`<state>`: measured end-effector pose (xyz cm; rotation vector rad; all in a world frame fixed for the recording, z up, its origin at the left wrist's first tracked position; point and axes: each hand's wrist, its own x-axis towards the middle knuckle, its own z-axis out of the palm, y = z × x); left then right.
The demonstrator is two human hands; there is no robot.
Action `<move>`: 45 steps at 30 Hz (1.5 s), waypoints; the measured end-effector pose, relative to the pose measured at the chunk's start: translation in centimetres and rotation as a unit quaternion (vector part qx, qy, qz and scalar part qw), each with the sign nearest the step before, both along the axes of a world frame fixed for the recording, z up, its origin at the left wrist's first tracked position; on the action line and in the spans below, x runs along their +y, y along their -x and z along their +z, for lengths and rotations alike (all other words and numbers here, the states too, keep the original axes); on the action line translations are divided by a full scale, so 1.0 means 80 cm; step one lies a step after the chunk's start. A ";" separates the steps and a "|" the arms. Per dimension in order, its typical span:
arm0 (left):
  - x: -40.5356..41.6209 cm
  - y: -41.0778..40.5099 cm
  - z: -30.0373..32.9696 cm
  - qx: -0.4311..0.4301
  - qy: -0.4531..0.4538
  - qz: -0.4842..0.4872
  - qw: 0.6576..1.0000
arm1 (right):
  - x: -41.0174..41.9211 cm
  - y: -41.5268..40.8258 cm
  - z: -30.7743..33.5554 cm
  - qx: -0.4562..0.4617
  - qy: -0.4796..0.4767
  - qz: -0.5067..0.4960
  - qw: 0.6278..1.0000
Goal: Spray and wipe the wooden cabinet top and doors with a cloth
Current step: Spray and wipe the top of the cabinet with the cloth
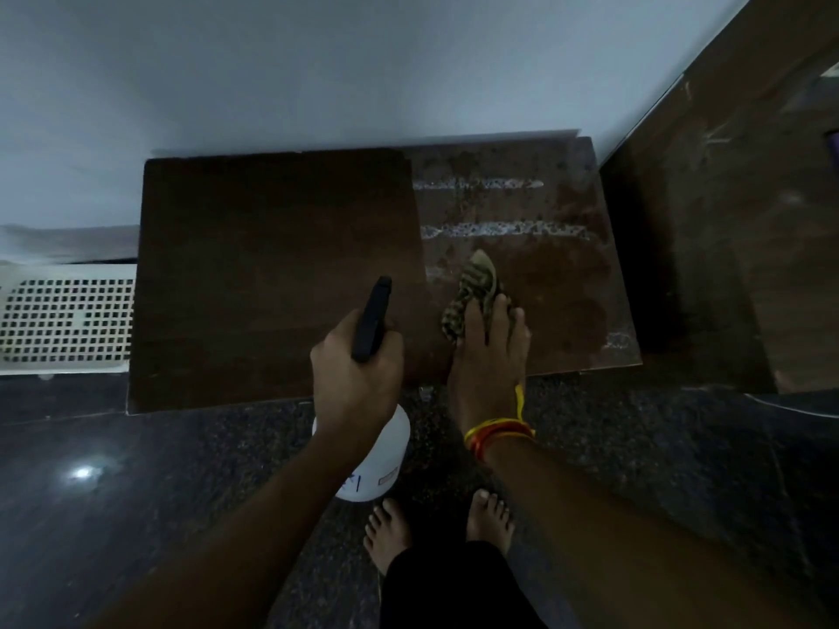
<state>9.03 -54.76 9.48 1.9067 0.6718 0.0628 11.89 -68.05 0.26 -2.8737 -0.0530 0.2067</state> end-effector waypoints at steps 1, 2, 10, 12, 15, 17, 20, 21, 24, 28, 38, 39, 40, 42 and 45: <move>0.001 -0.001 0.000 -0.003 -0.004 0.002 1.000 | 0.011 0.004 0.000 0.006 -0.004 0.003 1.000; 0.002 -0.003 0.000 -0.004 -0.006 0.005 1.000 | 0.021 0.007 0.000 0.008 -0.007 0.014 1.000; 0.005 -0.012 -0.002 0.016 0.001 0.013 1.000 | 0.023 -0.002 -0.002 -0.021 -0.001 0.082 0.996; 0.007 -0.017 -0.001 0.019 -0.001 0.013 1.000 | 0.032 -0.025 -0.003 -0.017 -0.010 0.067 0.998; 0.013 -0.024 0.000 0.022 0.001 0.016 1.000 | 0.041 -0.055 -0.003 -0.012 -0.015 0.066 0.998; 0.016 -0.028 0.003 0.029 0.009 0.025 0.999 | 0.038 -0.052 -0.001 -0.002 -0.012 0.073 0.997; 0.020 -0.036 0.010 0.043 0.024 0.032 0.998 | 0.027 -0.023 0.004 0.004 -0.008 0.083 0.997; 0.022 -0.039 0.011 0.048 0.028 0.039 0.998 | 0.025 -0.013 0.004 0.011 -0.003 0.086 0.996; 0.027 -0.047 0.013 0.070 0.038 0.051 0.996 | 0.027 -0.009 0.001 0.020 0.011 0.075 0.997; 0.033 -0.054 0.010 0.084 0.041 0.036 0.995 | 0.047 -0.063 -0.006 -0.010 -0.006 0.061 0.998; 0.047 -0.079 0.022 0.094 0.048 0.032 0.994 | 0.043 -0.054 -0.007 -0.034 0.024 0.076 0.996; 0.047 -0.083 0.023 0.096 0.053 0.032 0.993 | 0.041 -0.051 -0.008 -0.042 0.020 0.075 0.996; 0.046 -0.087 0.024 0.097 0.053 0.030 0.993 | 0.042 -0.054 -0.009 -0.049 0.015 0.073 0.996; 0.045 -0.093 0.022 0.095 0.053 0.027 0.994 | 0.049 -0.069 -0.012 -0.056 0.007 0.072 0.996; 0.041 -0.100 0.020 0.091 0.061 0.022 0.994 | 0.065 -0.119 -0.015 -0.061 -0.017 0.071 0.995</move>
